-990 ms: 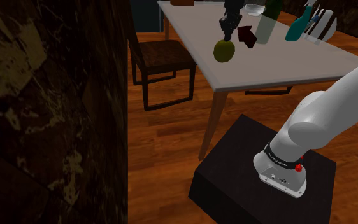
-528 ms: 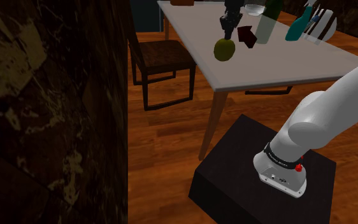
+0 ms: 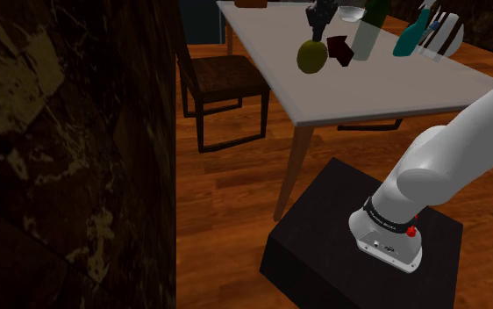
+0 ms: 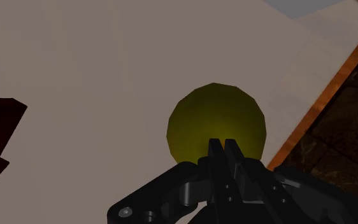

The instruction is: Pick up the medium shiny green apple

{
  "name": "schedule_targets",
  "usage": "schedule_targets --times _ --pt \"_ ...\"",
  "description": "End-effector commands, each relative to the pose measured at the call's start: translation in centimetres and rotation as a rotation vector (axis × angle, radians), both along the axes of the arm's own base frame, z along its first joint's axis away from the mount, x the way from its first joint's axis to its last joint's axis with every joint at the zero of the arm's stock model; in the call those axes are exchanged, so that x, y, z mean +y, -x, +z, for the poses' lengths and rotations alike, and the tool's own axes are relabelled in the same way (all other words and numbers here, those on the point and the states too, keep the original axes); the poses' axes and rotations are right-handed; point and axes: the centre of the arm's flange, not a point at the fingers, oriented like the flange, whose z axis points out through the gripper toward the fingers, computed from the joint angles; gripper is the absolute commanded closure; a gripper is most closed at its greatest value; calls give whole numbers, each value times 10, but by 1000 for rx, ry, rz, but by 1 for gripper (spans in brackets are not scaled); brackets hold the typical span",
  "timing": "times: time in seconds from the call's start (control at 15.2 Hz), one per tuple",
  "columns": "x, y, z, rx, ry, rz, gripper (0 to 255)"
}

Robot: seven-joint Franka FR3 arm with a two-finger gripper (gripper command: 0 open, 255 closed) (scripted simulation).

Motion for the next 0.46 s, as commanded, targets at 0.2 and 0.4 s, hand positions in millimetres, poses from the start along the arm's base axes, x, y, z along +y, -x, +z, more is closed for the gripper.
schedule_targets --times 0.2,0.4 --pt "0 0 27 0 0 0 255" --pt "0 0 33 0 0 0 255"
